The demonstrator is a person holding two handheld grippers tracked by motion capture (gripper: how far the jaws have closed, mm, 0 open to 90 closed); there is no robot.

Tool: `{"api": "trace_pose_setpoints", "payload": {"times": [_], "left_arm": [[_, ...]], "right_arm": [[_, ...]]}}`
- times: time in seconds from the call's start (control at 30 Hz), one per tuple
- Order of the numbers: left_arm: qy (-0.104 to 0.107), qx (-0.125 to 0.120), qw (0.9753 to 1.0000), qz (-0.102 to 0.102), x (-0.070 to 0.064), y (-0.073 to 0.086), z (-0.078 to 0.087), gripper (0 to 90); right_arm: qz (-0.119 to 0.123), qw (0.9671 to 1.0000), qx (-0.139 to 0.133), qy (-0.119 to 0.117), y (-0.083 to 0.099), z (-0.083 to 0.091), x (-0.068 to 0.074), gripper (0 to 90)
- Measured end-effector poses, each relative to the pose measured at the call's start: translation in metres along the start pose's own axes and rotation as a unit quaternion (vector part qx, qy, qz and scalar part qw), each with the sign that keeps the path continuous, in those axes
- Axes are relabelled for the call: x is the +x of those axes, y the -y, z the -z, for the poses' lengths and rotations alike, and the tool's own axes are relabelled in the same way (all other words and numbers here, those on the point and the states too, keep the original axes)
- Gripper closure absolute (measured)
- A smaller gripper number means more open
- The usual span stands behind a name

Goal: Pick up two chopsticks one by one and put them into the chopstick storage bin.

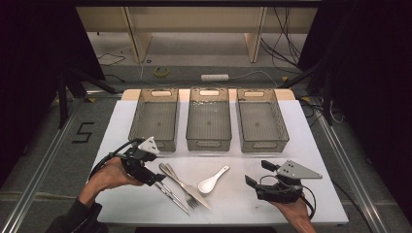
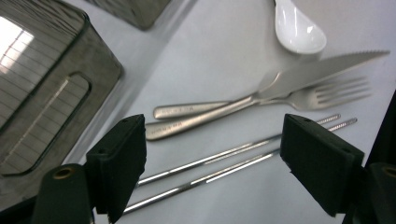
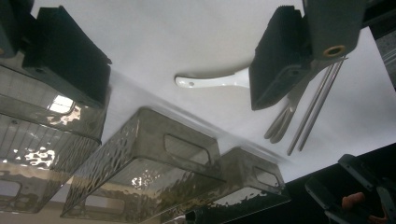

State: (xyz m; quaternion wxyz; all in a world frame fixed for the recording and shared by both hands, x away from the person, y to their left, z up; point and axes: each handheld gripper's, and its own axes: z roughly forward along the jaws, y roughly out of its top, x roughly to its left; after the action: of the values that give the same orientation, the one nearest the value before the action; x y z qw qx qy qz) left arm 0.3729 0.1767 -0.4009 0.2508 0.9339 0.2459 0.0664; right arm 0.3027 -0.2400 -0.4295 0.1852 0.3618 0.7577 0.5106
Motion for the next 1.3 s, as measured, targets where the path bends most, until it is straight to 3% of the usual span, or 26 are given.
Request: {"api": "trace_pose_setpoints", "payload": {"times": [0.27,0.4,0.5,0.63,0.73,0.77,1.07,1.3], "left_arm": [[0.009,0.045,0.9982,-0.038,0.000,0.012,-0.015,27.3],[0.017,0.065,0.9960,-0.059,-0.002,0.017,-0.025,28.2],[0.011,0.081,0.9938,-0.075,-0.003,0.018,-0.031,30.2],[0.018,0.085,0.9922,-0.089,-0.004,0.017,-0.035,33.3],[0.023,0.098,0.9904,-0.095,-0.003,0.018,-0.041,34.9],[0.024,0.096,0.9909,-0.091,-0.003,0.019,-0.042,35.4],[0.034,0.115,0.9860,-0.115,0.000,0.017,-0.050,38.9],[0.040,0.117,0.9854,-0.117,0.002,0.019,-0.054,40.7]], "right_arm": [[0.001,1.0000,0.006,-0.005,0.000,-0.002,0.001,21.6],[0.000,0.9999,0.011,-0.006,0.001,-0.003,0.001,21.6],[0.003,0.9999,0.013,-0.007,0.001,-0.004,0.001,21.7],[0.002,0.9998,0.015,-0.011,0.001,-0.004,0.002,21.9],[0.004,0.9997,0.021,-0.012,0.001,-0.005,0.002,21.9],[0.004,0.9997,0.021,-0.012,0.001,-0.005,0.002,22.0],[0.006,0.9995,0.027,-0.016,0.002,-0.006,0.002,22.2],[0.008,0.9994,0.030,-0.018,0.002,-0.008,0.003,22.2]]}}
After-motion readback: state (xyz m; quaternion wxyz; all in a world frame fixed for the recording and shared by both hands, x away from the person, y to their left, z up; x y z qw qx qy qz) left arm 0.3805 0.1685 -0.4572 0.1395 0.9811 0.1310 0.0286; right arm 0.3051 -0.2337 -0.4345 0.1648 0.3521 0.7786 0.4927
